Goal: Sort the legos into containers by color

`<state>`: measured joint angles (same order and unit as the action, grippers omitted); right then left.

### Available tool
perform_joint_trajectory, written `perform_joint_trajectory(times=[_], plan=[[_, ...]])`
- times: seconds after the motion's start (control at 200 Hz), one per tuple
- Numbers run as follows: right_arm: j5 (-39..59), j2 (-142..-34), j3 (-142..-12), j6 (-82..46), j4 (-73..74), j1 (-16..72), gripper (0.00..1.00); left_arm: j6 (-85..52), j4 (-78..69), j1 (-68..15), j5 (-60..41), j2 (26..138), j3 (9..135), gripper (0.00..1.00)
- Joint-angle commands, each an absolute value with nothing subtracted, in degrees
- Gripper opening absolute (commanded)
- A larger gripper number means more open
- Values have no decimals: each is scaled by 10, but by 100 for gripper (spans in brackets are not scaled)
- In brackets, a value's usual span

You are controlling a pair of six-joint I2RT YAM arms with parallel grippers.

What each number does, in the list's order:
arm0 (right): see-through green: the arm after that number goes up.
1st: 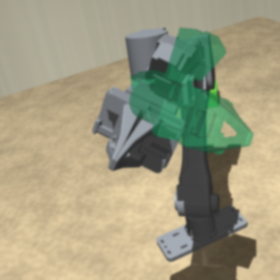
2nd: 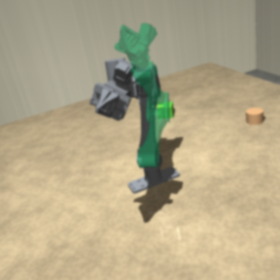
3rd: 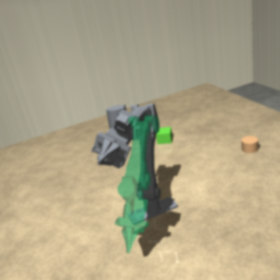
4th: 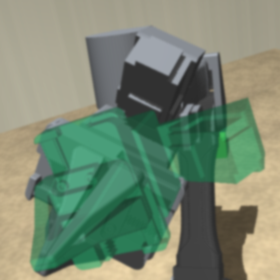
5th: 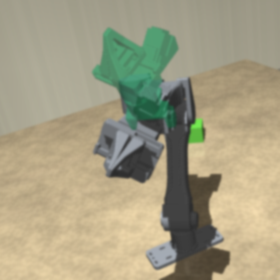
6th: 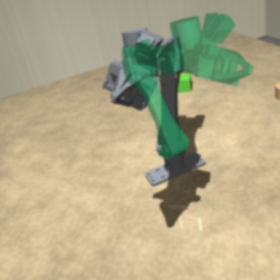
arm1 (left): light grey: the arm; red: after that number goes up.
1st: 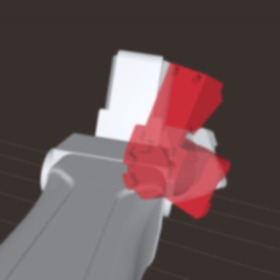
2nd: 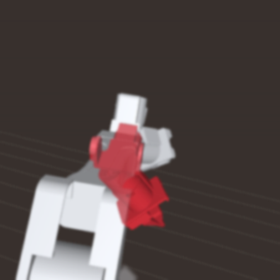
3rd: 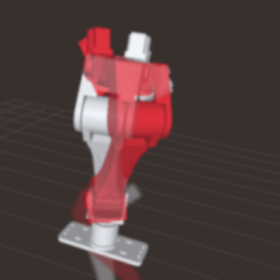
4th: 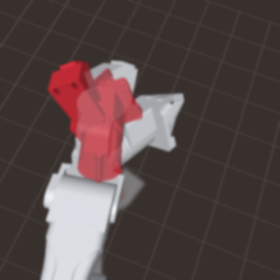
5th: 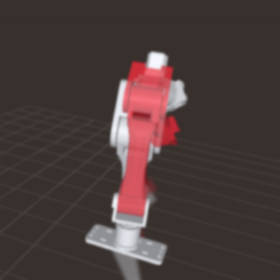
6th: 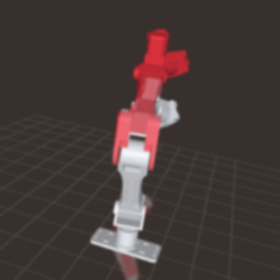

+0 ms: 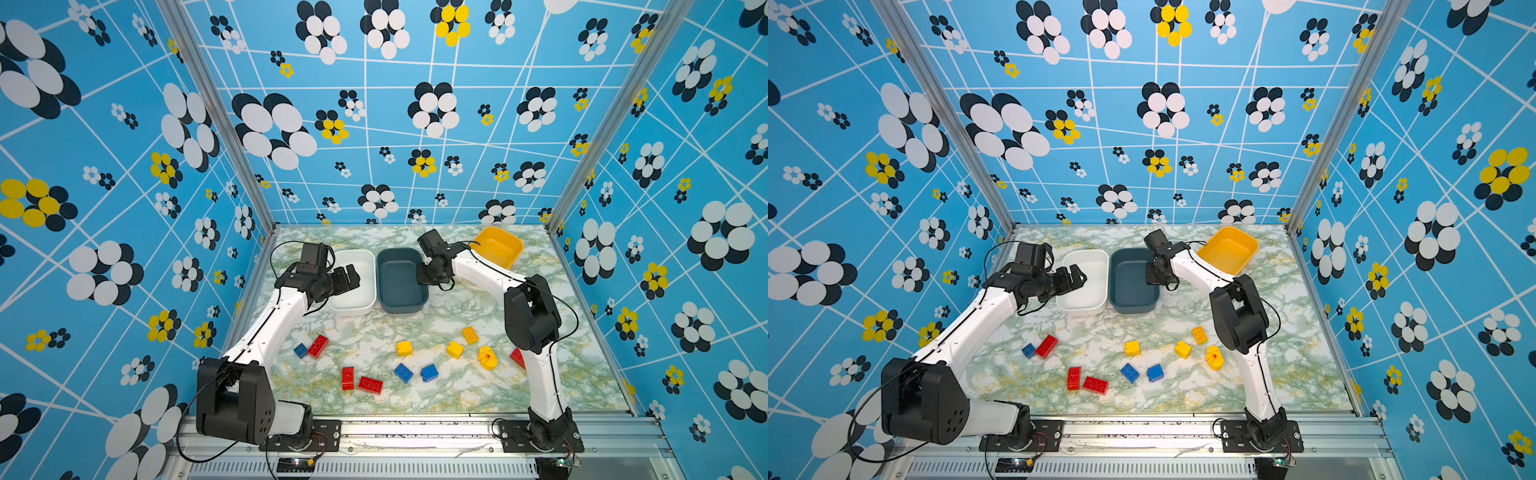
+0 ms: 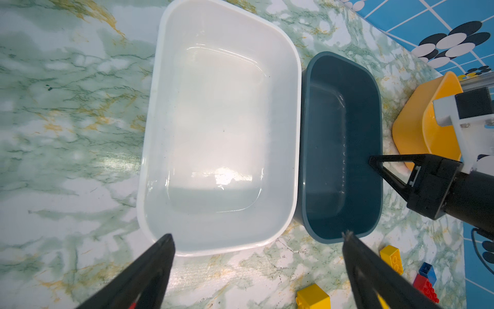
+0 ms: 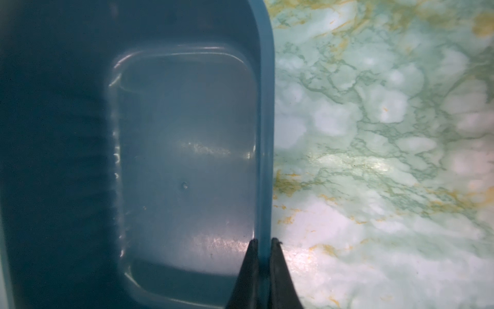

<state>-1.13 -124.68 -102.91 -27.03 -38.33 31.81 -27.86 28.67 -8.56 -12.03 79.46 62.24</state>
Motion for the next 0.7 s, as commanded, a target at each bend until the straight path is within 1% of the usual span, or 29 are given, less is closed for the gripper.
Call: perform_joint_trajectory(times=[0.0,0.115,0.195,0.26,0.405,0.555,0.695], plan=[[-2,-1266,-1036,-298,-403,321,3,-267,293,-79,-123,777,622,99],[-5,-1258,-1030,-304,-397,320,8,-266,293,-78,-124,776,624,99],[-20,-1251,-1020,-306,-390,320,17,-266,293,-77,-124,774,624,99],[-28,-1222,-1019,-304,-389,316,26,-266,293,-76,-124,772,623,99],[-36,-1190,-1020,-303,-393,297,37,-266,291,-76,-123,767,624,99],[-49,-1154,-1011,-302,-406,253,45,-268,289,-75,-124,764,626,99],[-53,-1119,-977,-307,-406,189,49,-267,286,-74,-126,764,628,99]])
